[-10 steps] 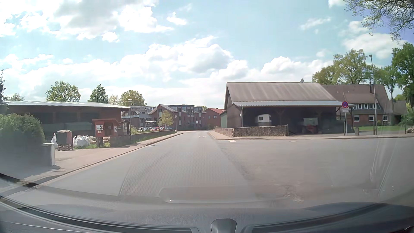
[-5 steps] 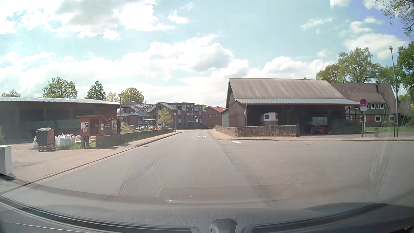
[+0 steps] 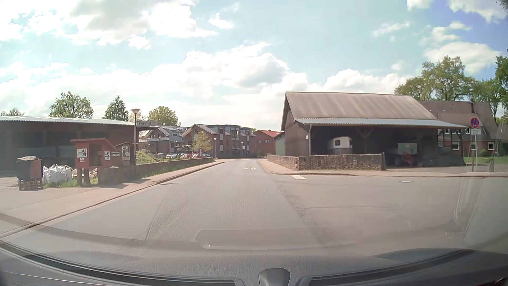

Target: Follow the waypoints while adhering to traffic rules and regulations

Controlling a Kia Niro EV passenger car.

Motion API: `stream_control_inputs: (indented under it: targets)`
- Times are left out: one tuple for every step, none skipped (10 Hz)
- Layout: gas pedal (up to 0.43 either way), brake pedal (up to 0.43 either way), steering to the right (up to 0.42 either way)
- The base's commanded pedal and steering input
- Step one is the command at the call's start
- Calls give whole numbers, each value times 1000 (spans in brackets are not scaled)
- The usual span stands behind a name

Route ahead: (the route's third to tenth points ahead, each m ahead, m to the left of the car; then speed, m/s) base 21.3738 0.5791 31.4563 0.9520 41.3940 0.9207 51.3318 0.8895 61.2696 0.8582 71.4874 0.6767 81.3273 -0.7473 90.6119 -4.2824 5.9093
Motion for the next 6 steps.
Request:
stream_control_inputs:
  targets:
    - [67, 0, -15]
    - [110, 0, -15]
    - [118, 0, -15]
    - [118, 0, -15]
    - [118, 0, -15]
    - [118, 0, -13]
